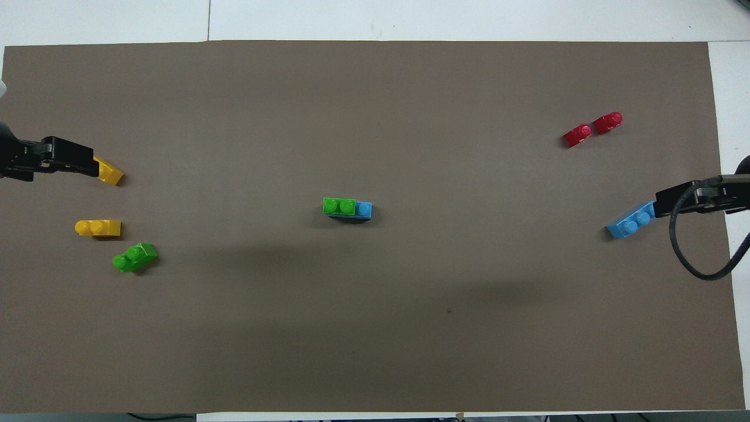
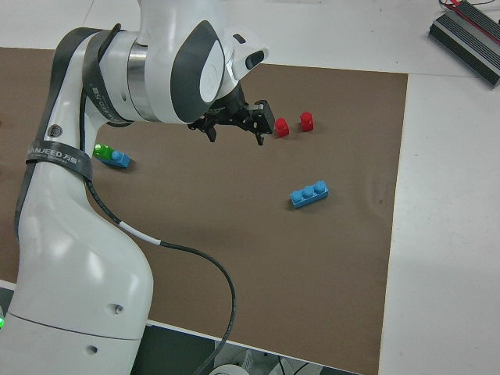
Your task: Remove green block with left arm and hold with right
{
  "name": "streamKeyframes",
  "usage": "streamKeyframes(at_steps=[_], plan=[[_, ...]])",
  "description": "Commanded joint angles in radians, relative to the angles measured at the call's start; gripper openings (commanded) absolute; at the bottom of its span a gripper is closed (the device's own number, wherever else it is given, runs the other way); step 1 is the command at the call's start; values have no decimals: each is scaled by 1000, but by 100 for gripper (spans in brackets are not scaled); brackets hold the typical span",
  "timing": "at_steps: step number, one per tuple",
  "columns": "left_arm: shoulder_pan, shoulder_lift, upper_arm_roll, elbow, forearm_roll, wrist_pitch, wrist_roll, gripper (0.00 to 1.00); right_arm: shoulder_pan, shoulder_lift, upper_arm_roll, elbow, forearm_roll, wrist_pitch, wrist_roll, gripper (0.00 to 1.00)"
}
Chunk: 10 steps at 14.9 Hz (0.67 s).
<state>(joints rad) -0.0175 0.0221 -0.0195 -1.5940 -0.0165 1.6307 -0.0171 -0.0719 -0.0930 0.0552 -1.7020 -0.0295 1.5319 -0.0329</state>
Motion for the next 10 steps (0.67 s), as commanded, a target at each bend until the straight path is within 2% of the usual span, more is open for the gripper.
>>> streamKeyframes(at_steps=[1, 7, 10], plan=[[8, -21, -5, -18, 15, 15, 12, 100, -5, -10, 5, -14, -1, -9, 18, 100], [8, -21, -5, -18, 15, 17, 12, 100, -9, -10, 5, -21, 17, 2, -12, 100], [8, -24, -5, -21, 15, 20, 12, 100, -51, -21, 3, -59, 92, 51, 152, 100]])
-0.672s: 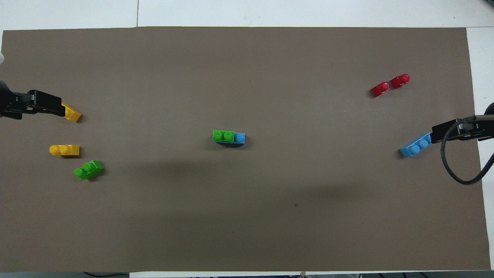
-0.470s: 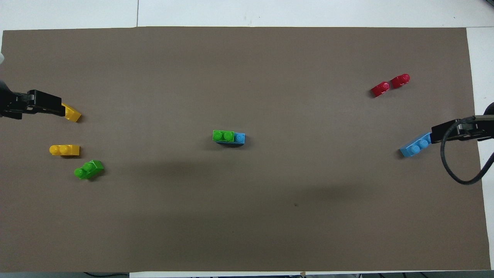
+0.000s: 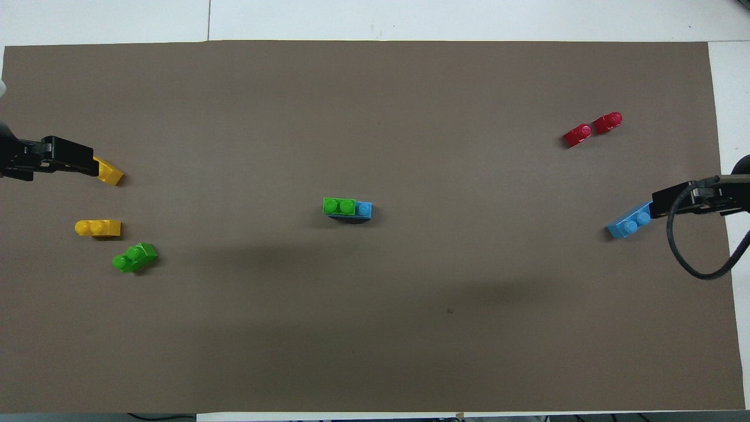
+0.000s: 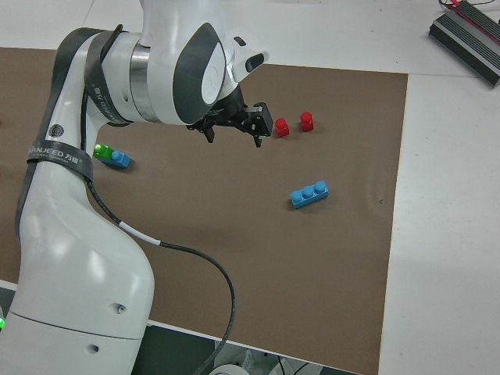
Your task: Remove green block with left arm and hold with right
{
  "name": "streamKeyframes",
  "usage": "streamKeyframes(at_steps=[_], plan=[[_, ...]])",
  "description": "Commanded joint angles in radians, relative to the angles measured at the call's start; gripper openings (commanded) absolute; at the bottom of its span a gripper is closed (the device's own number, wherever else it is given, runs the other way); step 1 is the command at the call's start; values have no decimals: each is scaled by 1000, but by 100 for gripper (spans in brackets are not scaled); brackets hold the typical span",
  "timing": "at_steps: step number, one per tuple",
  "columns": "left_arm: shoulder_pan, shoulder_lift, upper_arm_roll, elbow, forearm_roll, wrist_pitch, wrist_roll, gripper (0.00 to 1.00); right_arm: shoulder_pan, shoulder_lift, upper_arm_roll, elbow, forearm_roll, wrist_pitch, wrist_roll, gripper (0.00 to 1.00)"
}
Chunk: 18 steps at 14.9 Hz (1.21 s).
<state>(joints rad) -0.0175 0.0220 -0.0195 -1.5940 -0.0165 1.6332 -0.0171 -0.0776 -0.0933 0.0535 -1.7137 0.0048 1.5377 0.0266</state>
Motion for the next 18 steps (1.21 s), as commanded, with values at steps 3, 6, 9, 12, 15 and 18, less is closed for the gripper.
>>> streamKeyframes(at_steps=[3, 6, 9, 12, 15, 18], plan=[[2, -30, -4, -23, 15, 14, 2, 100, -54, -8, 5, -67, 107, 47, 236, 99], [1, -39, -5, -38, 15, 7, -27, 100, -44, 15, 5, -99, 164, 51, 497, 98], [-18, -45, -8, -50, 3, 16, -333, 100, -44, 76, 5, -99, 283, 59, 730, 98], [-82, -51, -8, -67, -16, 43, -658, 100, -36, 138, 6, -113, 391, 104, 916, 98], [-124, -82, -8, -153, -69, 147, -979, 100, 25, 142, 6, -194, 475, 232, 1126, 98], [-205, -128, -7, -265, -69, 256, -1257, 100, 94, 148, 6, -270, 541, 340, 1193, 98]])
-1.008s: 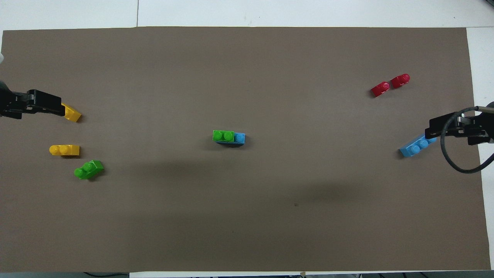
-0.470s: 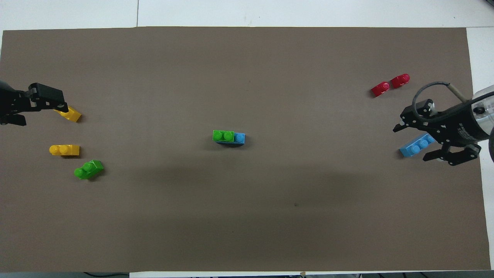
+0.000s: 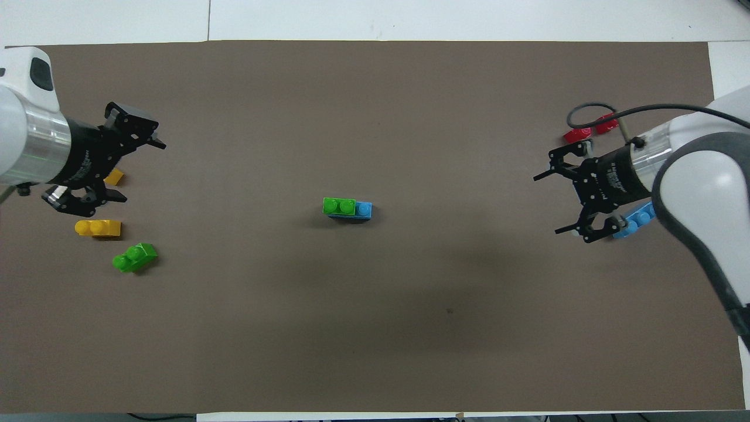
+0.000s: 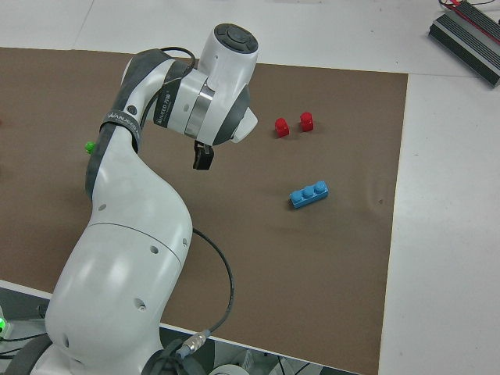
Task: Remove green block with left arm and hold with right
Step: 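Move the left gripper toward the green-blue block while the right gripper approaches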
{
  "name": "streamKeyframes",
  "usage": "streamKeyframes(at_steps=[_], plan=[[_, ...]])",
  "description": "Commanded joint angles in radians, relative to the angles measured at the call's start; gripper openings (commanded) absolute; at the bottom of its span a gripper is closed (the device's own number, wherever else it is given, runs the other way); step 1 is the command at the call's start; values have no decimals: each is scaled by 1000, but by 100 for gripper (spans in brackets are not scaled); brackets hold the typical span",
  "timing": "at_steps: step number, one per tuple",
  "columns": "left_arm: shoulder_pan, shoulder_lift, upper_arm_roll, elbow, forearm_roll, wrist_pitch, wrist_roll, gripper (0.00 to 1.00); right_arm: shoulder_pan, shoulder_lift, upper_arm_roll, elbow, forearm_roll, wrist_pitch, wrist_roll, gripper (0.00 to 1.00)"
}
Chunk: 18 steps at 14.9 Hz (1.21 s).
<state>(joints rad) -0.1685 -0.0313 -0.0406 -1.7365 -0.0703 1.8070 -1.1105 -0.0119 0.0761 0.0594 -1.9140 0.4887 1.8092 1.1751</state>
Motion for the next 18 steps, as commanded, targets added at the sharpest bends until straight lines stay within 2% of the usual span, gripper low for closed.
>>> streamKeyframes(at_steps=[1, 4, 8, 11, 18], plan=[[-84, -78, 15, -141, -16, 98, -249, 100, 33, -13, 0, -86, 92, 94, 46, 98], [-144, -64, 15, -147, -16, 104, -466, 100, 81, 33, 2, -92, 186, 168, 50, 98], [-216, 8, 13, -136, -16, 95, -603, 100, 176, 91, 2, -92, 301, 301, 104, 98], [-272, 69, 15, -133, -16, 116, -716, 100, 227, 126, 2, -105, 330, 386, 118, 98], [-302, 158, 15, -127, -16, 227, -807, 100, 320, 223, 5, -102, 430, 527, 109, 99]])
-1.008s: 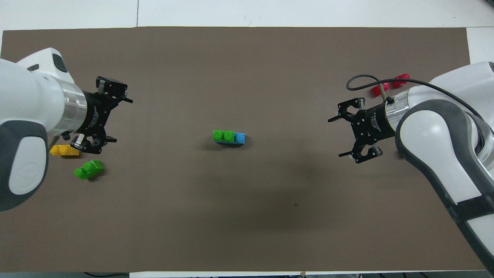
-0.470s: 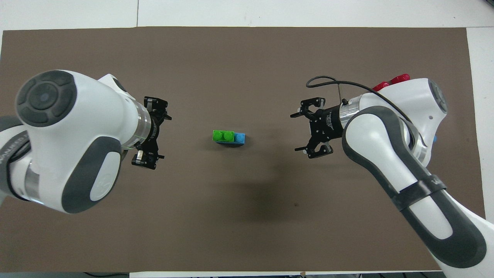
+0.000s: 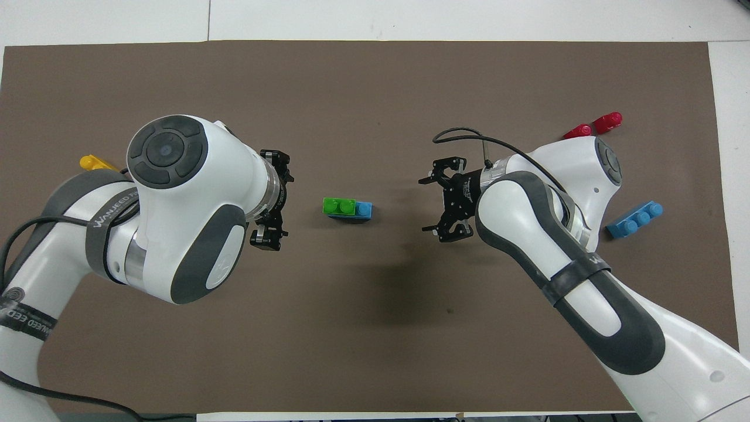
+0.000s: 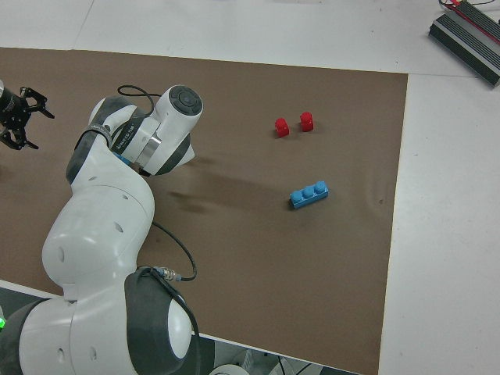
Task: Remove green block with left arm and hold with right
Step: 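Move the left gripper toward the green-blue block while the right gripper approaches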
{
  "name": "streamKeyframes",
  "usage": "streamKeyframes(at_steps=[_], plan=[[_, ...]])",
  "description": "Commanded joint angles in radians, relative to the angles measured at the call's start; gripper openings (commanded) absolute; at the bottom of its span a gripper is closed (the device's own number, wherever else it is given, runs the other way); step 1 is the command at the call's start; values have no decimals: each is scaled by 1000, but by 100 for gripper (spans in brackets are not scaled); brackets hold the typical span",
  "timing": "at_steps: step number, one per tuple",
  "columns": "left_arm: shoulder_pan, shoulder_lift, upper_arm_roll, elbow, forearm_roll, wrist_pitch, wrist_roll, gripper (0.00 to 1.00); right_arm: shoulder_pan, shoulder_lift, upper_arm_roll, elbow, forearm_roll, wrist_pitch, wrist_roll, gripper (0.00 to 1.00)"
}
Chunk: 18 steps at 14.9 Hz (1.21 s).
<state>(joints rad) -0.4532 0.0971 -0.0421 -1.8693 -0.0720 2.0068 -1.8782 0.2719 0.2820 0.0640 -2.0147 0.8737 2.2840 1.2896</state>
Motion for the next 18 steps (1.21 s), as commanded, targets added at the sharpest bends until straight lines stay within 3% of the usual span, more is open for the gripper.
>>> streamKeyframes(at_steps=[1, 18], plan=[[-25, 38, 16, 4, -8, 52, -73, 100, 50, 26, 0, -1, 65, 74, -6, 99], [-74, 199, 19, 38, 15, 217, -219, 100, 204, 154, 7, 73, 225, 275, -27, 99]])
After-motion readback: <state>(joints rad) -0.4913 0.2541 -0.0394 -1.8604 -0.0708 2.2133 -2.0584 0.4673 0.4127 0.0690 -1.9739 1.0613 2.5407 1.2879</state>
